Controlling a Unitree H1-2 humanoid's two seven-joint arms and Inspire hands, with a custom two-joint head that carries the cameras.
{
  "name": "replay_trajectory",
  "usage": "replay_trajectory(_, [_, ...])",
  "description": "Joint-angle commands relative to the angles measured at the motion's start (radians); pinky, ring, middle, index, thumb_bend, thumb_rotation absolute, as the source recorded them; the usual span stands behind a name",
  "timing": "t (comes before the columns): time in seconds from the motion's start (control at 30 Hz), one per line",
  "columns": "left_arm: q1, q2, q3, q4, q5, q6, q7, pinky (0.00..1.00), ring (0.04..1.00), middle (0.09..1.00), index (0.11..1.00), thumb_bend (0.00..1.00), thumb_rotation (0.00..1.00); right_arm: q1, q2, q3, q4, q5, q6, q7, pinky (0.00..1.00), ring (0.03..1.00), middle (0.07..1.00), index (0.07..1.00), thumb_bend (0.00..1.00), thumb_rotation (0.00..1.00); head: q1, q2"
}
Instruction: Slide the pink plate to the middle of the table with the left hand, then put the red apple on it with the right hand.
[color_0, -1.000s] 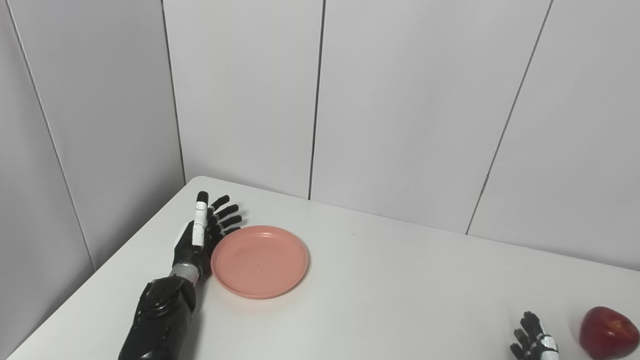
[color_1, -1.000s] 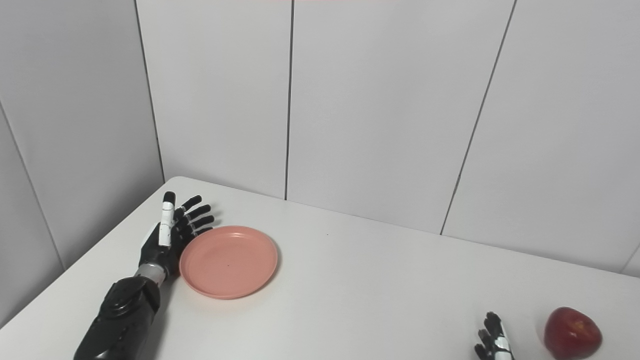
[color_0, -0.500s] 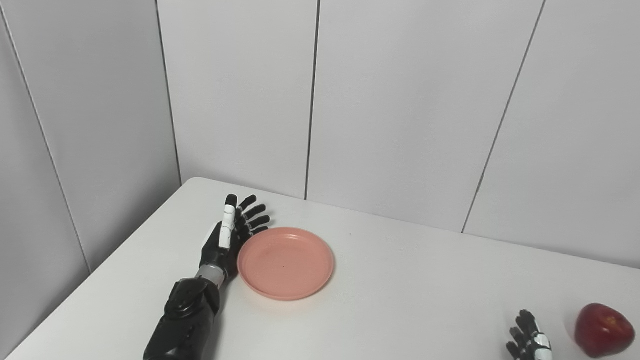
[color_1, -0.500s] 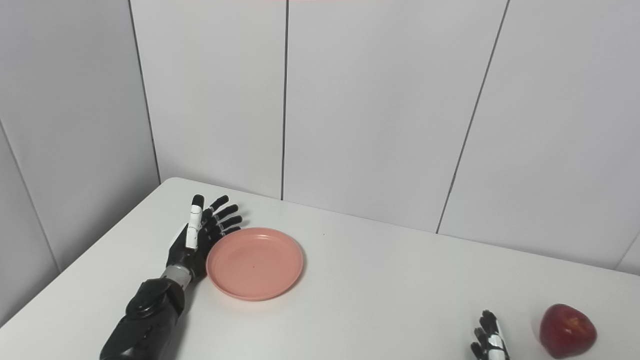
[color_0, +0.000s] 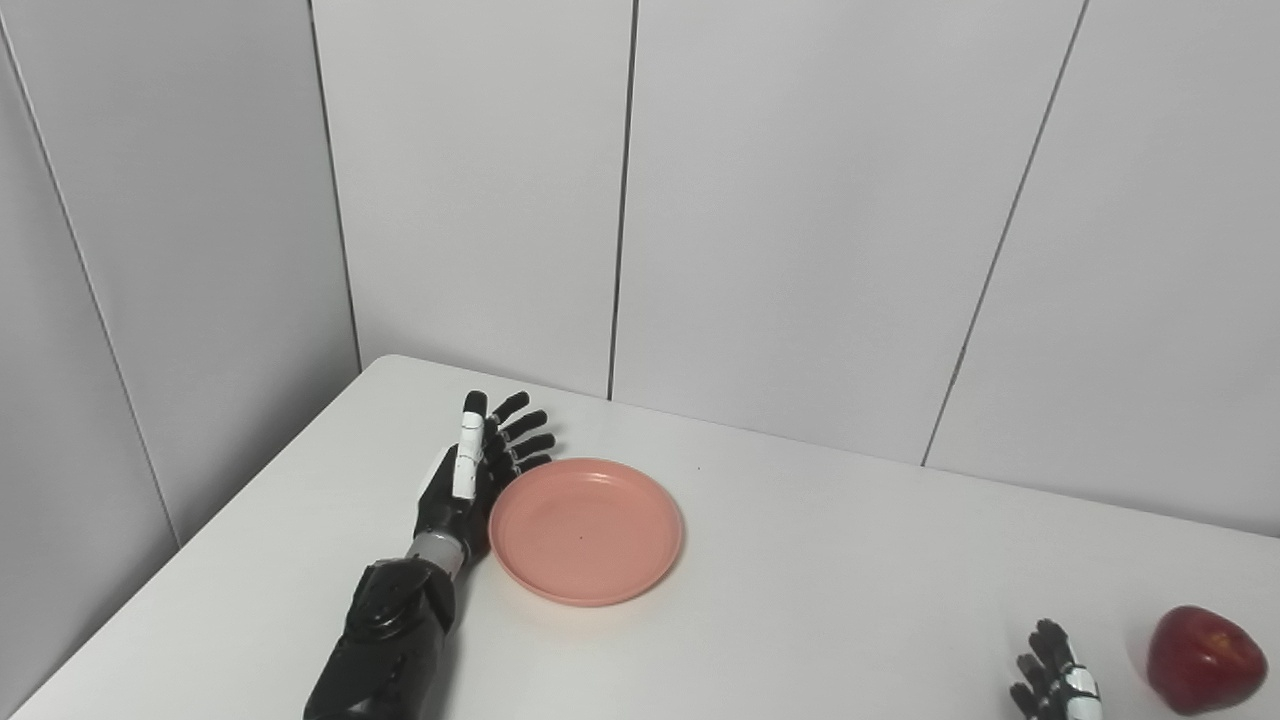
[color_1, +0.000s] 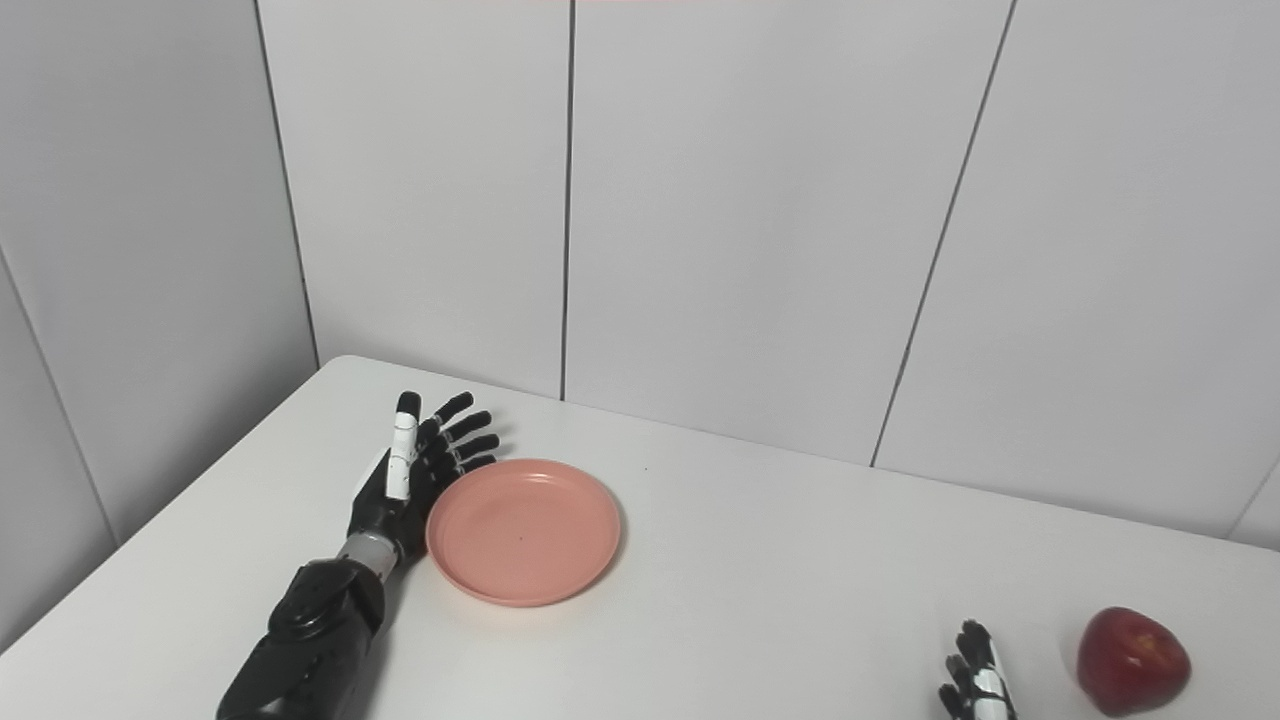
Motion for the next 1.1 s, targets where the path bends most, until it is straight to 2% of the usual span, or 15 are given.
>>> replay_trajectory(0.0, [-0.007, -0.021, -0.020, 0.032, 0.017, 0.030, 0.002, 0.74, 0.767, 0.825, 0.830, 0.89, 0.99, 0.019, 0.022, 0.030, 0.005, 0.002, 0.033, 0.023, 1.00, 1.000, 0.995, 0.968, 0.80, 1.00, 0.000, 0.002])
replay_trajectory(0.27, [-0.008, -0.038, -0.028, 0.030, 0.001, 0.030, -0.010, 0.76, 0.763, 0.827, 0.828, 0.90, 0.99, 0.018, 0.026, 0.032, -0.001, 0.003, 0.037, 0.014, 1.00, 1.000, 0.993, 0.964, 0.80, 1.00, -0.004, 0.006])
replay_trajectory(0.57, [0.003, -0.065, -0.048, 0.005, 0.024, 0.037, 0.025, 0.72, 0.740, 0.804, 0.803, 0.91, 1.00, 0.022, 0.026, 0.038, -0.012, 0.002, 0.040, 0.007, 1.00, 1.000, 0.989, 0.958, 0.80, 1.00, -0.012, 0.015])
replay_trajectory(0.9, [0.006, -0.083, -0.059, 0.007, 0.037, 0.038, 0.022, 0.72, 0.777, 0.820, 0.823, 0.93, 0.99, 0.023, 0.030, 0.046, -0.019, -0.003, 0.044, 0.001, 1.00, 0.999, 0.987, 0.954, 0.81, 1.00, -0.025, 0.022])
replay_trajectory(1.07, [0.006, -0.086, -0.063, 0.007, 0.036, 0.041, 0.012, 0.76, 0.780, 0.831, 0.830, 0.93, 0.98, 0.024, 0.034, 0.052, -0.027, -0.009, 0.051, -0.006, 1.00, 0.999, 0.986, 0.955, 0.81, 1.00, -0.043, 0.031])
